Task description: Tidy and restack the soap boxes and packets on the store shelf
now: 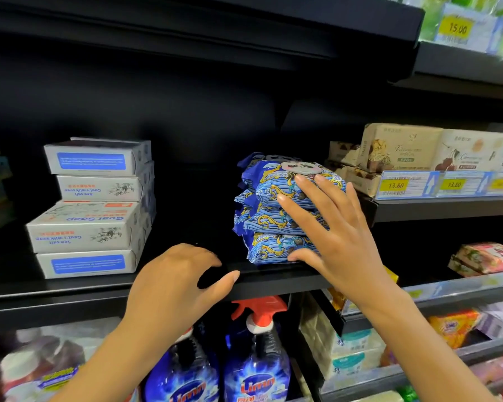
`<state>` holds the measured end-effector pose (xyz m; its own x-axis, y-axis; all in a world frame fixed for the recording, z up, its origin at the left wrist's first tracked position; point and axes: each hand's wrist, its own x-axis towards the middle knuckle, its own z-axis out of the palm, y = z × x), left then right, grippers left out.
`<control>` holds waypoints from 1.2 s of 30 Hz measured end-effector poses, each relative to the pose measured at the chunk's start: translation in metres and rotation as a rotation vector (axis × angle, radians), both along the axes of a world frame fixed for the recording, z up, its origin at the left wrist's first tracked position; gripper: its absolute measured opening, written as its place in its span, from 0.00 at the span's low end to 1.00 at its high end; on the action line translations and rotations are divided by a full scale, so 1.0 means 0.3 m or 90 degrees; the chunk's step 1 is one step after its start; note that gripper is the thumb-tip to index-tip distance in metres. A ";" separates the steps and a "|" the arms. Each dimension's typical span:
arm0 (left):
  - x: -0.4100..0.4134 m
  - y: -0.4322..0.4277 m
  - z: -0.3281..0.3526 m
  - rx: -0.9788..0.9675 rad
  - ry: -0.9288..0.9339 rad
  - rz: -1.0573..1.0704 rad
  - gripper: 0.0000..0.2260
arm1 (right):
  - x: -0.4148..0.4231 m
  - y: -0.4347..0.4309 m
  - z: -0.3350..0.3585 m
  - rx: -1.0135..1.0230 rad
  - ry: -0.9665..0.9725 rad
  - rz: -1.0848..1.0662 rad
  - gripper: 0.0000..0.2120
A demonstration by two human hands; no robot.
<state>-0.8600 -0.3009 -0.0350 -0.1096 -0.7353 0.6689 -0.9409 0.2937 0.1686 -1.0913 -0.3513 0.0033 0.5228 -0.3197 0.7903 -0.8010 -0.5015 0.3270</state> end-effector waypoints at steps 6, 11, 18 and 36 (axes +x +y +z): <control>0.000 -0.004 -0.005 -0.011 -0.003 -0.006 0.21 | 0.017 -0.023 0.004 0.000 -0.004 0.007 0.46; 0.003 -0.005 -0.007 -0.006 -0.005 -0.007 0.21 | 0.023 -0.049 0.007 -0.003 -0.001 -0.006 0.46; 0.003 -0.002 -0.002 0.013 0.016 -0.007 0.25 | 0.024 -0.056 0.010 -0.003 0.009 -0.014 0.47; 0.181 0.108 -0.074 -0.177 0.020 0.032 0.18 | 0.348 0.147 -0.152 0.232 -0.042 0.133 0.12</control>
